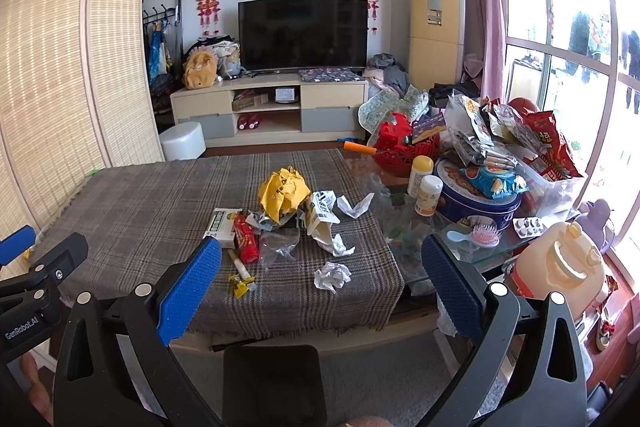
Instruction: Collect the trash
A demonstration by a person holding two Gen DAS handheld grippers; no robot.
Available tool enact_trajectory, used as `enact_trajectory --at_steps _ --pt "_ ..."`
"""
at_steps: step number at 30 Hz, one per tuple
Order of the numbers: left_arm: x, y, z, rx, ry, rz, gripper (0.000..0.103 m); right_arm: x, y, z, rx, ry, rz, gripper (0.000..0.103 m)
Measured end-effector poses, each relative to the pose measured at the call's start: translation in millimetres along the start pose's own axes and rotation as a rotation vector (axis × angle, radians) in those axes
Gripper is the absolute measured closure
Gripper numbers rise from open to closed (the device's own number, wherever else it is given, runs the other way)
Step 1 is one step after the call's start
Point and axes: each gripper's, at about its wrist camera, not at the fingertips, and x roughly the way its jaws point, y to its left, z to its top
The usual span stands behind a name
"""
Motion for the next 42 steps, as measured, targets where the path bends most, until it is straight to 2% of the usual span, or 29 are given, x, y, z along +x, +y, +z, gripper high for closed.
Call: enact_trajectory --at_steps 42 --pt "-2.4 3.7 0.0 -0.01 -0.008 0.009 0.008 -0.4 -0.1 -2.3 -0.001 0.003 0.0 0.003"
